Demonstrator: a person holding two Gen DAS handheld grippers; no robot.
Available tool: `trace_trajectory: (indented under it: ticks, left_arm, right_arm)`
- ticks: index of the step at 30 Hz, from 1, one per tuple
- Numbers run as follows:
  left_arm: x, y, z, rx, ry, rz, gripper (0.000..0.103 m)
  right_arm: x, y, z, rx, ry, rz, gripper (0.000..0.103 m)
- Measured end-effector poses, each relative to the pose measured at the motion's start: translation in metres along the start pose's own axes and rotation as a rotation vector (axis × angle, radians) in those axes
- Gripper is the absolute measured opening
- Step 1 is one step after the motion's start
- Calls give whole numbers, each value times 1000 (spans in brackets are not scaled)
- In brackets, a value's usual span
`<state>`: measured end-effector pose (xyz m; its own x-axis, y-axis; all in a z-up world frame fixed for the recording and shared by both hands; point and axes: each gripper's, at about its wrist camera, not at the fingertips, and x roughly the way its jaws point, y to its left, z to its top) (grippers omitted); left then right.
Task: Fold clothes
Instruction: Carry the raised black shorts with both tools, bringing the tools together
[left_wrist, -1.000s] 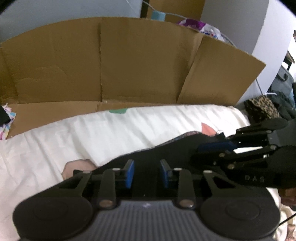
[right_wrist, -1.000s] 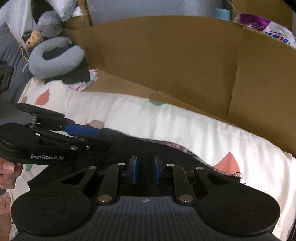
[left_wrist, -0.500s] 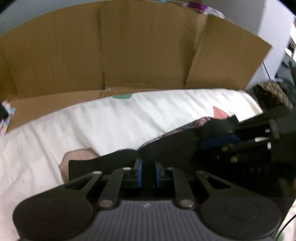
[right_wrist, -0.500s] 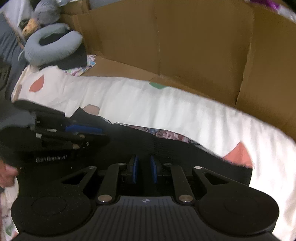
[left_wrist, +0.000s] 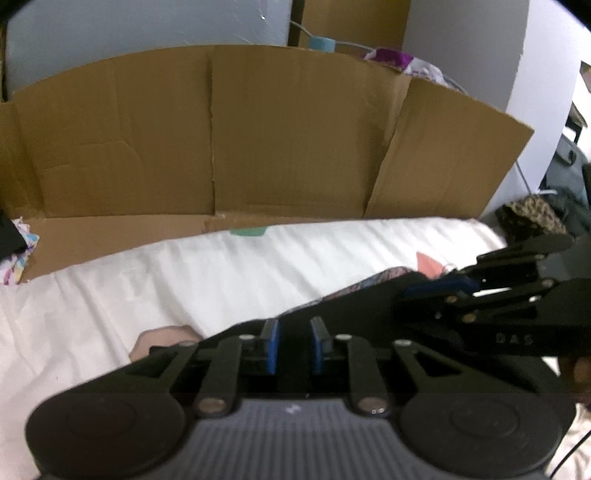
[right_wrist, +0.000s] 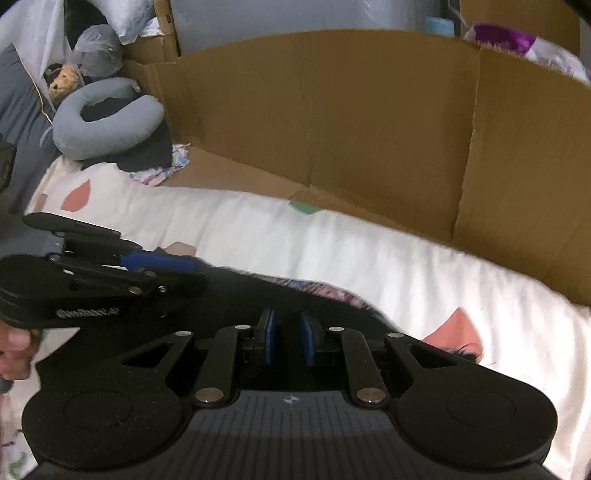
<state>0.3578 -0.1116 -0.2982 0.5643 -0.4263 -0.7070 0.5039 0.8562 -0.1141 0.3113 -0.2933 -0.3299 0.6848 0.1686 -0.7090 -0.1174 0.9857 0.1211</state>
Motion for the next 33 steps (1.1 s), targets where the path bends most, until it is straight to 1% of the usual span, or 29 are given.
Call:
trace_trajectory:
  ticks: [2, 5, 7, 12, 14, 16, 17, 18, 19, 20, 21, 22, 24, 28, 33]
  left_arm:
    - [2, -1, 0, -2, 3, -7, 20]
    - [11, -1, -3, 9, 38, 8, 21]
    - [15, 1, -6, -2, 51, 3, 22]
    - [21, 6, -7, -2, 70, -8, 23]
    - [22, 10, -7, -16, 72, -19, 21]
    - [16, 10, -7, -4, 64, 5, 14]
    - [13, 10, -7, 2, 60, 17, 14]
    - [7, 9, -5, 12, 46, 30, 16]
    - [1, 9, -4, 10, 28, 27, 26]
    - [-6, 10, -3, 2, 9, 17, 33]
    - [-10, 11, -2, -3, -1, 15, 46]
    - [-13, 12, -1, -7, -10, 14, 50]
    - [-20, 14, 1, -17, -30, 12, 51]
    - [-21, 13, -4, -23, -21, -4, 51]
    - [-13, 8, -15, 4, 21, -10, 51]
  right_arm:
    - [2, -1, 1, -1, 0, -12, 22]
    - [11, -3, 0, 1, 25, -24, 20]
    - [18, -5, -1, 4, 40, -25, 19]
    - [29, -13, 0, 4, 51, -3, 19]
    - [32, -17, 0, -2, 51, 11, 19]
    - [30, -20, 1, 7, 51, 23, 19]
    - [26, -20, 2, 23, 49, 19, 19]
    - [20, -21, 4, 39, 36, 21, 22]
    - [14, -22, 6, 51, 24, 21, 24]
    - [10, -20, 6, 28, 14, 13, 29]
    - [5, -18, 6, 5, 4, 5, 34]
    - [0, -16, 6, -16, -5, -3, 36]
    - [-3, -17, 3, -26, -10, -13, 36]
    - [-8, -18, -4, -42, -11, -28, 36]
    - [0, -22, -13, -39, 19, -21, 36]
